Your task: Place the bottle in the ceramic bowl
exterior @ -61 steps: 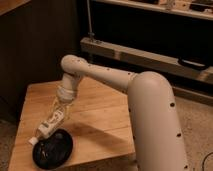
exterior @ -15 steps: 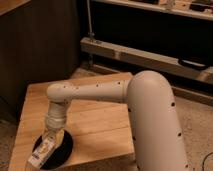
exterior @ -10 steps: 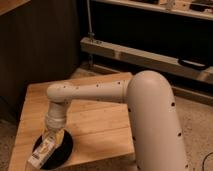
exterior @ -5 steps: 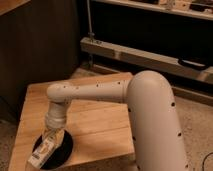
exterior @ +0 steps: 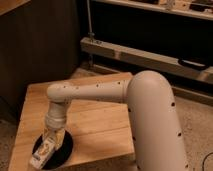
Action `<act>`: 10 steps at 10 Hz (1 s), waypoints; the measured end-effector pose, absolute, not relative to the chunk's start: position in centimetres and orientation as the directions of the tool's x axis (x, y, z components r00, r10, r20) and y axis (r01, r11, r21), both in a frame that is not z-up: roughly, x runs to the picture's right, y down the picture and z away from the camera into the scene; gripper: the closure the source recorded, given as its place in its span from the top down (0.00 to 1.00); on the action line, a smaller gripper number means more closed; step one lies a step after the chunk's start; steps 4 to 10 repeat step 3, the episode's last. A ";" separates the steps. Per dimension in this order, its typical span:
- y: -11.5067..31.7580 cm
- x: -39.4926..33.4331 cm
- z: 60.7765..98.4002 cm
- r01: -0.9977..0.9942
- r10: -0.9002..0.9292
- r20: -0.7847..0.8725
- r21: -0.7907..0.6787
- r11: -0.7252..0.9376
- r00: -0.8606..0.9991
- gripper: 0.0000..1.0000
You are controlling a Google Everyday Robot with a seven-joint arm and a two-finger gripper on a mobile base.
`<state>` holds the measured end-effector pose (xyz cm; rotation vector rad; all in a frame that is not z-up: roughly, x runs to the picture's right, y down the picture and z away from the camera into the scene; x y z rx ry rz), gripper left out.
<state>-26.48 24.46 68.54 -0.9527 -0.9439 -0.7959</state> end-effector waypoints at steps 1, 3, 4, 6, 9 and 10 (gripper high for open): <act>24.5 -26.5 68.5 0.876 -0.145 0.913 -0.305 0.374 0.380 0.76; 24.4 -26.5 68.5 0.876 -0.146 0.913 -0.305 0.374 0.380 0.76; 24.4 -26.5 68.5 0.876 -0.146 0.913 -0.305 0.374 0.380 0.76; 24.4 -26.5 68.5 0.876 -0.146 0.913 -0.305 0.374 0.380 0.76; 24.4 -26.5 68.5 0.876 -0.146 0.913 -0.305 0.374 0.380 0.76; 24.4 -26.5 68.5 0.876 -0.146 0.913 -0.305 0.374 0.380 0.76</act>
